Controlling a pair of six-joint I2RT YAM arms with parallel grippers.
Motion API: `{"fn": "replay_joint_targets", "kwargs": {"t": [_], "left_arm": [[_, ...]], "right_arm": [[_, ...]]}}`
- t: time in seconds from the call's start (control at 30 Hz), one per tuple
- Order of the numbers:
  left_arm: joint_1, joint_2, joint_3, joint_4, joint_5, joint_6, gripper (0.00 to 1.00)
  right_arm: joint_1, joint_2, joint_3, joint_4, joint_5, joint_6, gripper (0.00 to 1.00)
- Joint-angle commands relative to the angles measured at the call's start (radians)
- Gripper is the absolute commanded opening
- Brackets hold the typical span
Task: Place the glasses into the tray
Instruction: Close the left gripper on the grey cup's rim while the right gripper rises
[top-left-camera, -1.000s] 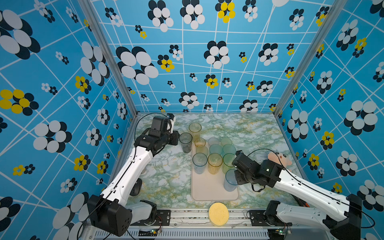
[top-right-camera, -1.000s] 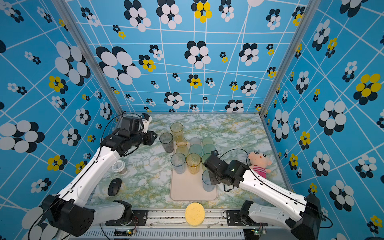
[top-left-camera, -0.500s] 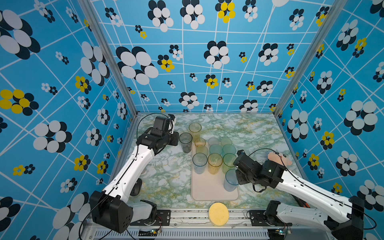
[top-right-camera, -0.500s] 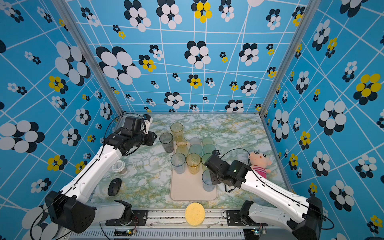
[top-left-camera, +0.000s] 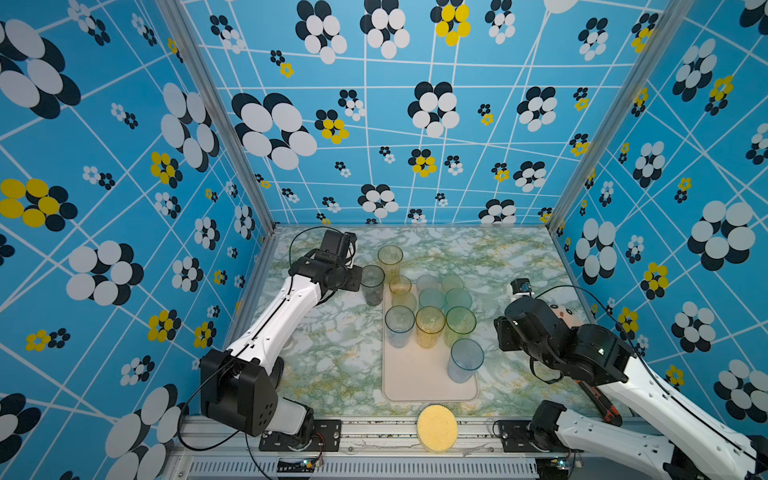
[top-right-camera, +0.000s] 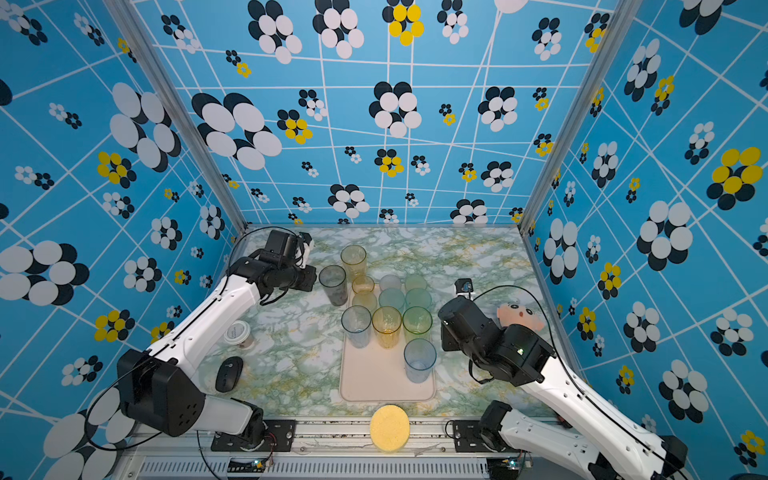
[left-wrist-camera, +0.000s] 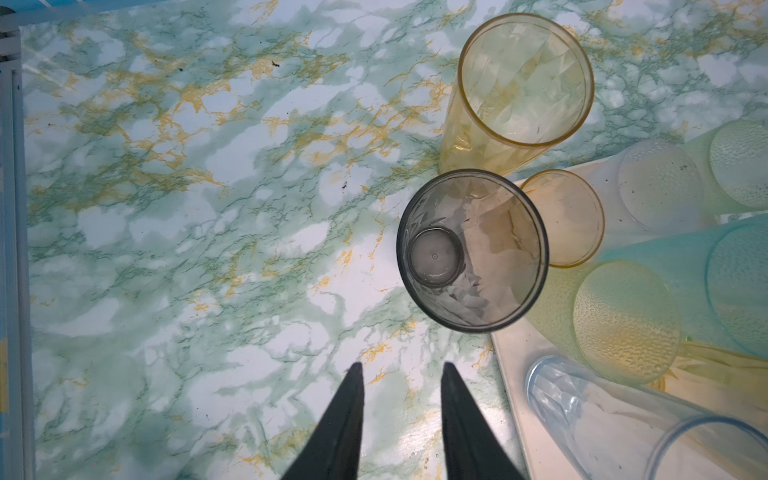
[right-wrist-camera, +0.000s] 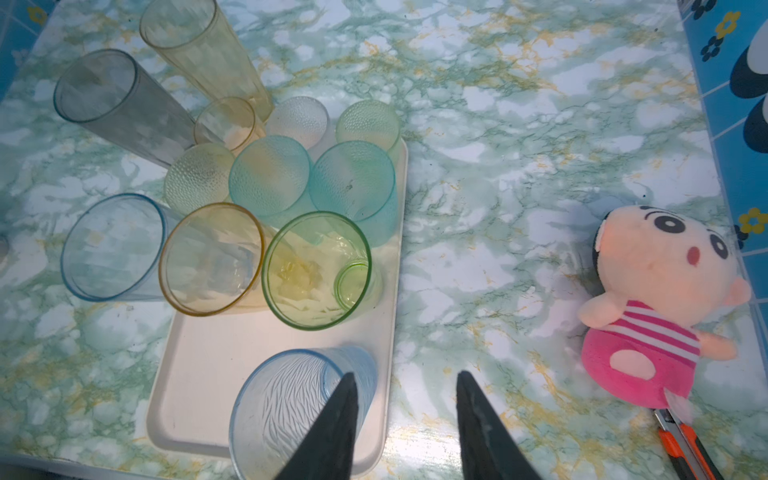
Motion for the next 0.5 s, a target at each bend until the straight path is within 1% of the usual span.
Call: {"fn": "replay_joint_targets", "kwargs": {"t": [0.0, 0.23, 0.47], "left_arm": [[-0.004, 0.041, 0.051, -0.02, -0.022, 0.009, 0.31], [-0.005, 0.133, 0.119, -0.03, -0.02, 0.021, 0.3], [-0.003, 0.199, 0.174, -0.056, -0.029, 0.03, 0.29]], "right_arm": [[-0.017, 0.014, 0.04, -0.027, 0.034, -0.045, 0.41], [-0.03, 0.078, 0.075, 0.007, 0.001, -0.09, 0.42], [-0.052, 0.099, 0.093, 0.032, -0.022, -0.121, 0.42]]}}
